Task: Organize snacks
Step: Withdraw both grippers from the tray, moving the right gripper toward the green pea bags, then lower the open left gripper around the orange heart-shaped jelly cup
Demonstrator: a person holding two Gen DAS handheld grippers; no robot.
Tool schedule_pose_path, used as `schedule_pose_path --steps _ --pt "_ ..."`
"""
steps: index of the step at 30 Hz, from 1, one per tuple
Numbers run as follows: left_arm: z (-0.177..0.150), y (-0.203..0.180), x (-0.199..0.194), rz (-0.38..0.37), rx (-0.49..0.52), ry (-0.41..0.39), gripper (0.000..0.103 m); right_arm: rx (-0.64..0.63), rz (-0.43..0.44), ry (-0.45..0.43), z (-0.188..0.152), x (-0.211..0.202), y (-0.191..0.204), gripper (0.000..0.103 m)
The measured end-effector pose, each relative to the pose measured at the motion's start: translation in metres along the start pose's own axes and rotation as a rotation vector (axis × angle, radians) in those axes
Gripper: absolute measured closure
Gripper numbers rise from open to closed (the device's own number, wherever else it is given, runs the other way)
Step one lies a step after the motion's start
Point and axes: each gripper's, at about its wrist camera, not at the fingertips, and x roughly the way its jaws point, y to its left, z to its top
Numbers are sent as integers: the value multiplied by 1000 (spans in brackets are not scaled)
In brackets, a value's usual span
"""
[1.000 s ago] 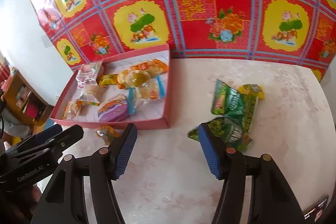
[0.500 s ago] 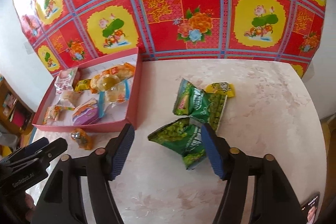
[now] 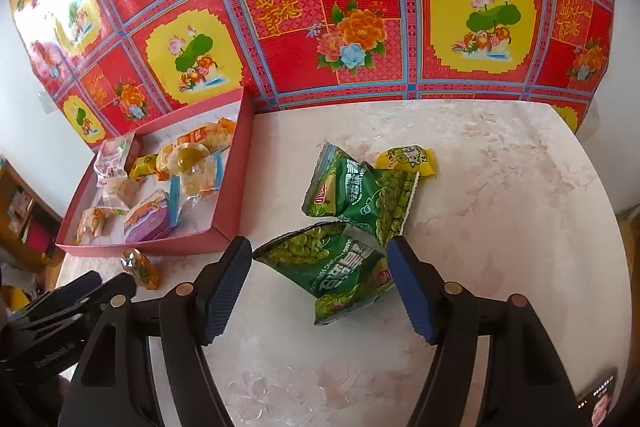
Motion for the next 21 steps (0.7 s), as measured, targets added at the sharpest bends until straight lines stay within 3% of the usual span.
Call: schedule_pose_path --steps 13,21 --pt "-6 -15 22 69 49 -65 33 21 12 20 -6 -4 -10 31" --pt "-9 -9 20 120 62 -90 59 29 3 37 -10 7 -15 27"
